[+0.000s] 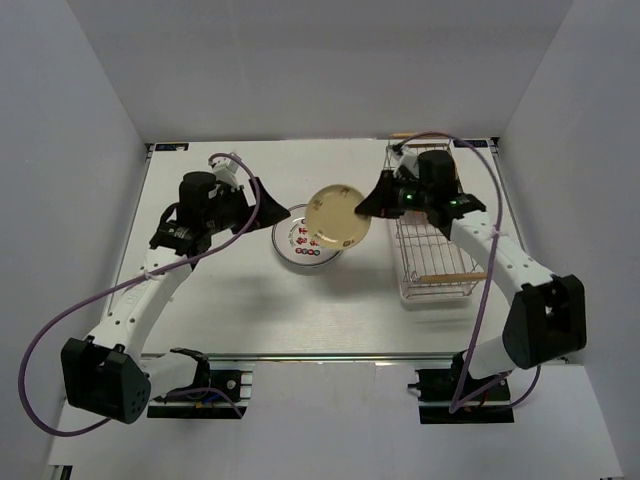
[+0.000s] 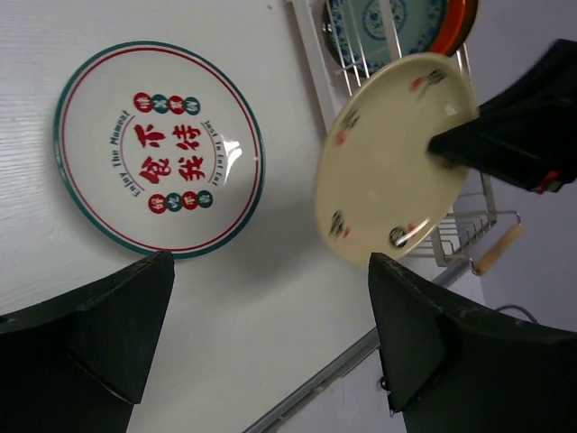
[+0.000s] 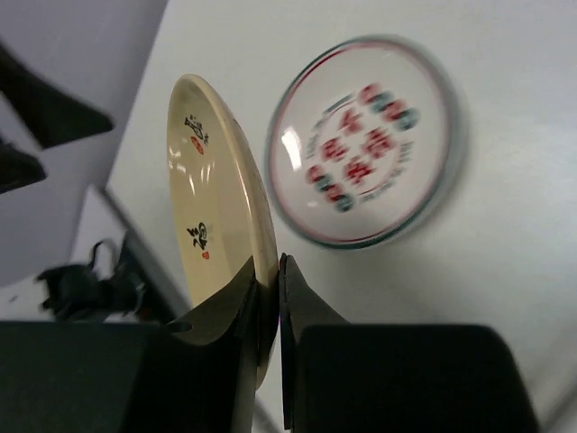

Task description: Unload the plates from the dish rack

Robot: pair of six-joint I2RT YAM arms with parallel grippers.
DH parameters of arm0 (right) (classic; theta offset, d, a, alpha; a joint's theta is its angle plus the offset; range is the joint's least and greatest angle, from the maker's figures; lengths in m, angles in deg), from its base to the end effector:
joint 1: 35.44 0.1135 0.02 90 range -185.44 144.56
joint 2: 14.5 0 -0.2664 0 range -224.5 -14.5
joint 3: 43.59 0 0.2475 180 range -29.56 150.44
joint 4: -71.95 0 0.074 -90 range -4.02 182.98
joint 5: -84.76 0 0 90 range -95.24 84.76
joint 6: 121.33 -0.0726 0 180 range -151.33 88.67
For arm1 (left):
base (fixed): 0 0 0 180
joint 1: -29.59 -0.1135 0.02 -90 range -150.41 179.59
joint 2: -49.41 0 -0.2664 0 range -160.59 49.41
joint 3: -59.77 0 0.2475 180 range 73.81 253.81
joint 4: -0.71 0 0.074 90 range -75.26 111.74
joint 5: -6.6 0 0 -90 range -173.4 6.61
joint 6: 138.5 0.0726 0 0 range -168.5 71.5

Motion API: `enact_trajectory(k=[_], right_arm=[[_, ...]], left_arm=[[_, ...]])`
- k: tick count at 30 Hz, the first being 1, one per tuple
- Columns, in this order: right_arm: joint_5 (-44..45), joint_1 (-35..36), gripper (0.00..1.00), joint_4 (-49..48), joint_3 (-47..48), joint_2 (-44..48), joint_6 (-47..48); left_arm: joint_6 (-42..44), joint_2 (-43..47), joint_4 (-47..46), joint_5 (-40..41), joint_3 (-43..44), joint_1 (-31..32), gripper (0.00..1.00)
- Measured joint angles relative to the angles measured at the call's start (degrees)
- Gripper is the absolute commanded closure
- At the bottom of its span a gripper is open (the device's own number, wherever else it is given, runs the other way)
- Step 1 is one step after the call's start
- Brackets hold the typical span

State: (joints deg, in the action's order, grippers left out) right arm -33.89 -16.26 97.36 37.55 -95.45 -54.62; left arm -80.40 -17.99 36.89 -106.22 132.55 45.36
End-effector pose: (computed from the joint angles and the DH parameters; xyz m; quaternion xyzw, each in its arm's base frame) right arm 0.3193 0.1479 0.3187 -0.1031 0.8224 0.3827 0.4081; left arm 0.2667 -0.1046 0.3105 -0.0228 0.8576 -0.3530 0.3734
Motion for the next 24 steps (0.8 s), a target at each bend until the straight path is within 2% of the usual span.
enact_trajectory(k=[2, 5, 6, 8, 9, 10, 12, 15, 16, 17, 19, 20, 21, 22, 24], right_arm=[[-5.51, 2.51, 1.0, -2.47, -1.07, -2.78, -2.6], [-11.76, 5.97, 1.0, -7.56, -2.32, -5.77, -6.95], [-13.27, 6.84, 1.0, -8.87, -2.64, -6.23, -8.33], [-15.41, 7.61, 1.0, -11.65, -3.34, -6.43, -11.02], [-15.65, 7.69, 1.0, -12.57, -3.67, -6.43, -11.93], [-15.8, 7.72, 1.0, -13.18, -4.0, -6.49, -12.79], [-15.89, 7.8, 1.0, -13.42, -4.42, -6.95, -13.99], [-16.41, 7.87, 1.0, -14.64, -4.44, -7.69, -15.39], [-16.68, 7.89, 1.0, -15.02, -4.44, -7.72, -15.82], [-16.96, 7.87, 1.0, -15.39, -4.44, -7.74, -16.39], [-17.22, 7.98, 0.97, -16.11, -4.44, -7.82, -16.87], [-17.38, 7.98, 0.72, -16.35, -4.44, -7.98, -16.96], [-17.64, 7.96, 0.57, -16.55, -4.42, -8.17, -17.33], [-17.4, 7.91, 0.12, -16.46, -4.24, -8.28, -17.51], [-16.17, 7.69, 0.11, -15.28, -3.61, -8.35, -16.26]], left_arm=[[0.0, -0.35, -1.77, -2.25, -1.03, 0.0, 0.02], [-0.15, -2.23, -3.45, -4.55, -2.16, 0.0, 0.13], [-0.24, -2.86, -3.91, -5.09, -2.78, 0.0, 0.24], [-0.61, -3.61, -4.74, -5.92, -4.24, 0.0, 0.41], [-0.94, -3.67, -5.25, -6.73, -5.14, 0.0, 0.56], [-1.44, -3.63, -5.81, -7.56, -5.57, 0.0, 0.64], [-1.53, -3.23, -7.23, -8.35, -5.79, 0.59, 0.7], [-1.68, -1.77, -8.81, -8.83, -6.32, 0.7, 0.88], [-1.46, -1.09, -9.49, -9.14, -6.82, 0.7, 0.97], [-1.27, -0.48, -10.03, -9.29, -7.32, 0.7, 1.0], [-0.92, 0.17, -10.4, -9.31, -7.78, 0.72, 1.0], [-0.74, 0.28, -10.54, -9.29, -7.78, 0.68, 1.0], [-0.48, 0.31, -10.49, -9.07, -7.78, 0.7, 1.0], [-0.48, 0.31, -10.25, -8.83, -7.87, 0.66, 1.0], [-0.61, 0.52, -9.62, -6.99, -8.41, 0.5, 1.0]])
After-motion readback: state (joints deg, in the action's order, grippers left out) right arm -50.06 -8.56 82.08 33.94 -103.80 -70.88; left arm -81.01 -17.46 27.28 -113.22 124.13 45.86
